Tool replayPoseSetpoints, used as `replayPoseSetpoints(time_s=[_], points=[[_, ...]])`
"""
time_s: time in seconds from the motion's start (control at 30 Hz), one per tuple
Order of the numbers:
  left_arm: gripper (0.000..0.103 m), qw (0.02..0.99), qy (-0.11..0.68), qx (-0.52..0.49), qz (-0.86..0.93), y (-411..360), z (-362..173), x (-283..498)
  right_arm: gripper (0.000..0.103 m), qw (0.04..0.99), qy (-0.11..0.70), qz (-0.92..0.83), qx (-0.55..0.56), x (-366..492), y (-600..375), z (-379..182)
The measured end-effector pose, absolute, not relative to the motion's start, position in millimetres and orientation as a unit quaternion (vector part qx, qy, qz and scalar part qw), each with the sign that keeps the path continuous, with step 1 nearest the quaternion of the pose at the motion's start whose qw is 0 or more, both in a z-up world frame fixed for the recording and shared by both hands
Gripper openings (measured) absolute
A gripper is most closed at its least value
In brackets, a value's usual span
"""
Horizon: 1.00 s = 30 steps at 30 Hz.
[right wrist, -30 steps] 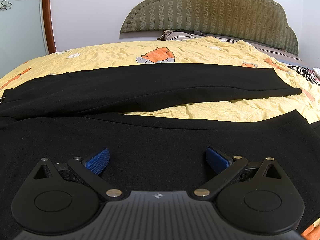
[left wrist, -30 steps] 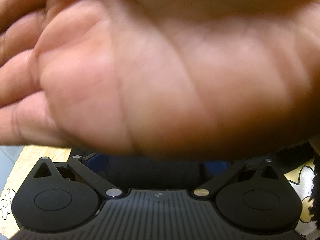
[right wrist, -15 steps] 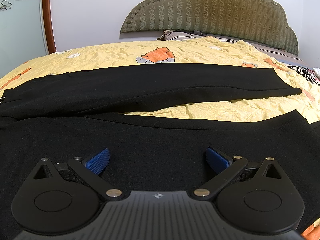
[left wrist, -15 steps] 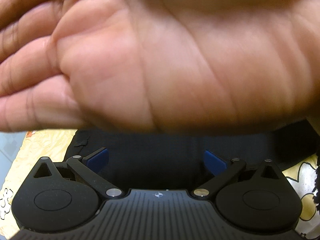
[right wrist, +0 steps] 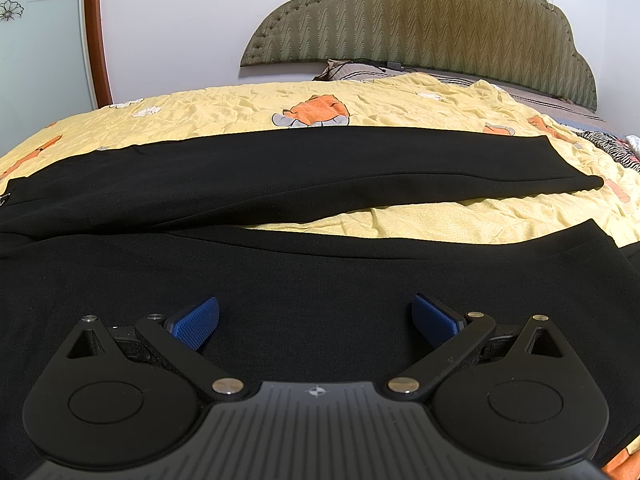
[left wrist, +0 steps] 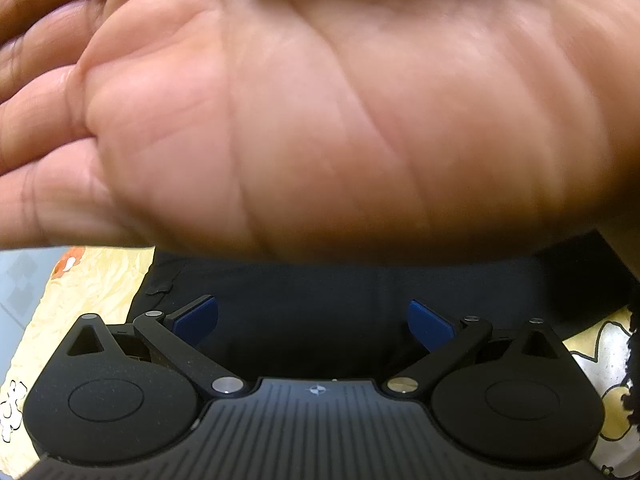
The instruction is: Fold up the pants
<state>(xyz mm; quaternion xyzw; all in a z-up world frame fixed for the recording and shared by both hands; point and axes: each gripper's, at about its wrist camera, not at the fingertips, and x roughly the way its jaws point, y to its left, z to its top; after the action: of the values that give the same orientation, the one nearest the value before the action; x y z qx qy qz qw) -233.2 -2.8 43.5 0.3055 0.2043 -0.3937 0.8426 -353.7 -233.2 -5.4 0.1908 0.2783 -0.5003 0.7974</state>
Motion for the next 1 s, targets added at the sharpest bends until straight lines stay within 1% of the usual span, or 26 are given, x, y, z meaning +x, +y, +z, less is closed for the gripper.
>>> replayPoseSetpoints(time_s=[1.0], points=[[0.103, 0.847, 0.205, 0.305, -0.384, 9.3, 41.2, -232.5, 0.103, 0.797, 0.278, -0.5, 0.191, -353.9, -233.3, -5.2]])
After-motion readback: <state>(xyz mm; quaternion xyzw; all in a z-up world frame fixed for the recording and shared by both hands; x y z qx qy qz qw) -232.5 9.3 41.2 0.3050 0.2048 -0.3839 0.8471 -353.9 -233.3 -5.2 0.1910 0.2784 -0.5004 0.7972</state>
